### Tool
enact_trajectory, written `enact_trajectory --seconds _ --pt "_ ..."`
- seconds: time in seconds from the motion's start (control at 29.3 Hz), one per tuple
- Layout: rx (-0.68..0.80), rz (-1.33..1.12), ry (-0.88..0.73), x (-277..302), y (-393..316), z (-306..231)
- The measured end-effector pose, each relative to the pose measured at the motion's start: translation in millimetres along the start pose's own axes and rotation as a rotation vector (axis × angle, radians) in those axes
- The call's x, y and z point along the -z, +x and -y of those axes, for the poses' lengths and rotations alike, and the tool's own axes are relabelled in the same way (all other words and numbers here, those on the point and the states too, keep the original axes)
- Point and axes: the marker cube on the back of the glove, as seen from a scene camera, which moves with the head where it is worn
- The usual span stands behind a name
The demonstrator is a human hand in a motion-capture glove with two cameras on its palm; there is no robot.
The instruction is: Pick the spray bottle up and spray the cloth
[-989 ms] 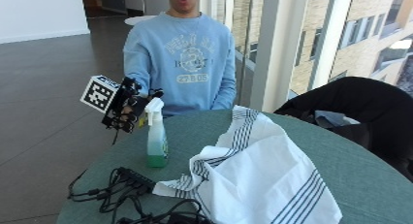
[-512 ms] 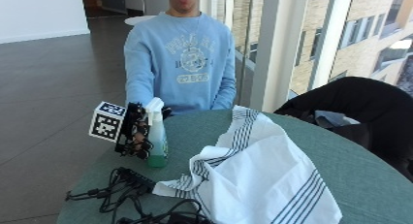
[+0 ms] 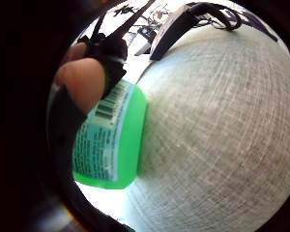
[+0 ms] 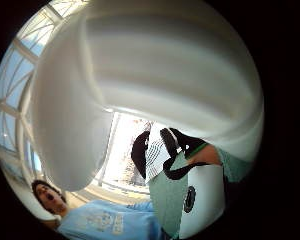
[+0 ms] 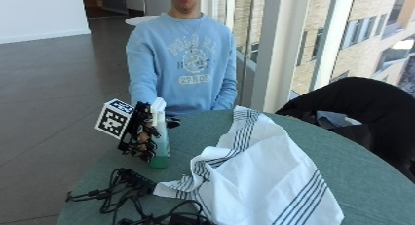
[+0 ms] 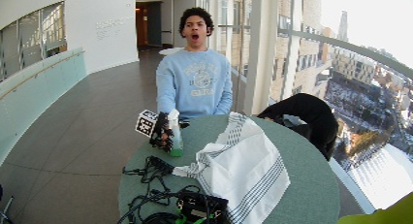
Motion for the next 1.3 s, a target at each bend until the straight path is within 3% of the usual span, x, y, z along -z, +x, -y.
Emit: enact_trajectory --seconds 0.55,1.3 --pt "0.075 0.015 0.033 -4 -17 13" --pt "0.149 -0.122 -0.408 -20 -106 45"
